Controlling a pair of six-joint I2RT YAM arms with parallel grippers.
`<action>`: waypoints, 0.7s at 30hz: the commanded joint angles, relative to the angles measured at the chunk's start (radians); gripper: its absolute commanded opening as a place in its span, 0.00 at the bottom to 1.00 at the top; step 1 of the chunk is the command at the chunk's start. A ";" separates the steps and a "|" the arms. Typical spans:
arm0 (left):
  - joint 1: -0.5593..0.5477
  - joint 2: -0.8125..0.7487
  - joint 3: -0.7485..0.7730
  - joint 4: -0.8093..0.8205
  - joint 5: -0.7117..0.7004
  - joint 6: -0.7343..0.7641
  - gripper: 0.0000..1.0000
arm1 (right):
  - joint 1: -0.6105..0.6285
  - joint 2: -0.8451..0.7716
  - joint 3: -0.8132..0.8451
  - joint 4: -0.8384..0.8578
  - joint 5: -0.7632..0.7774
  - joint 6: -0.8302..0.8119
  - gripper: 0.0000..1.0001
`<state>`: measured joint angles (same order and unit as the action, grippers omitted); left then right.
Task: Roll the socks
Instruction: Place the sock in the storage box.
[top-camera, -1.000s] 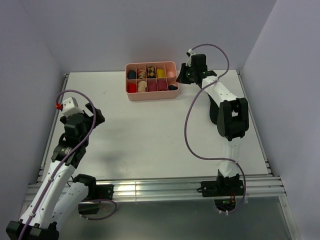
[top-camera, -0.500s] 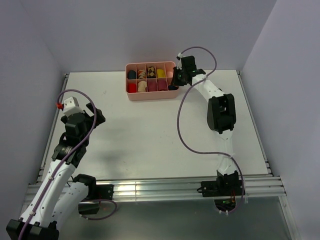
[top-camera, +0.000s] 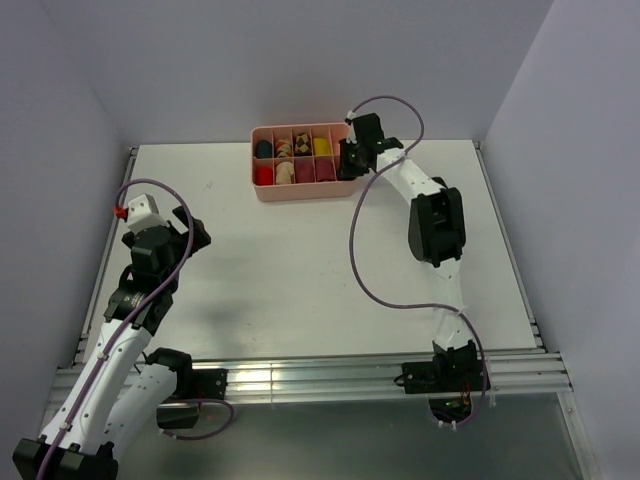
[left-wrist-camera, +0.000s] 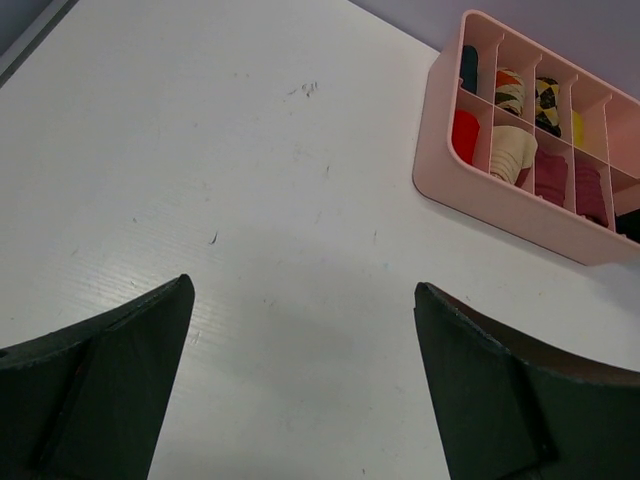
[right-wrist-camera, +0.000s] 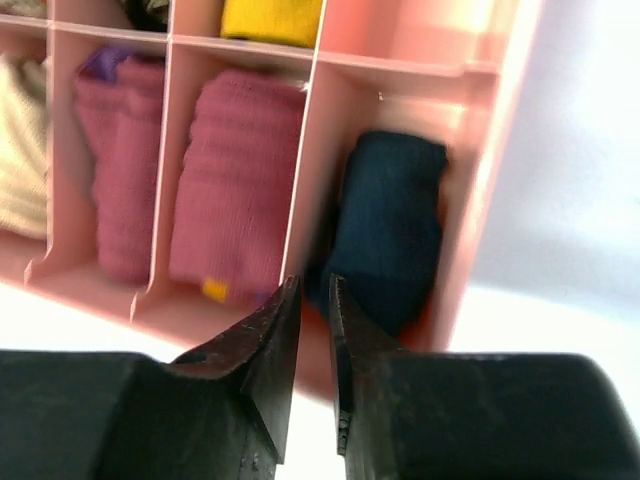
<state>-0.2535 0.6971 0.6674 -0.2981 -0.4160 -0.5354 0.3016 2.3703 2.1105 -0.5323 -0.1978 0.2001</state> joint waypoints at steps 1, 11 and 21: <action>0.000 -0.013 0.000 0.033 -0.006 0.006 0.97 | -0.001 -0.209 -0.062 0.112 0.030 -0.007 0.26; 0.002 -0.014 0.043 0.008 -0.032 -0.041 0.99 | -0.119 -0.549 -0.380 0.222 0.140 0.123 0.36; 0.002 -0.099 -0.018 0.111 0.006 -0.009 0.99 | -0.378 -0.677 -0.710 0.111 0.188 0.180 0.70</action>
<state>-0.2535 0.6197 0.6628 -0.2657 -0.4221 -0.5598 -0.0856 1.7016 1.4395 -0.3416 -0.0769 0.3885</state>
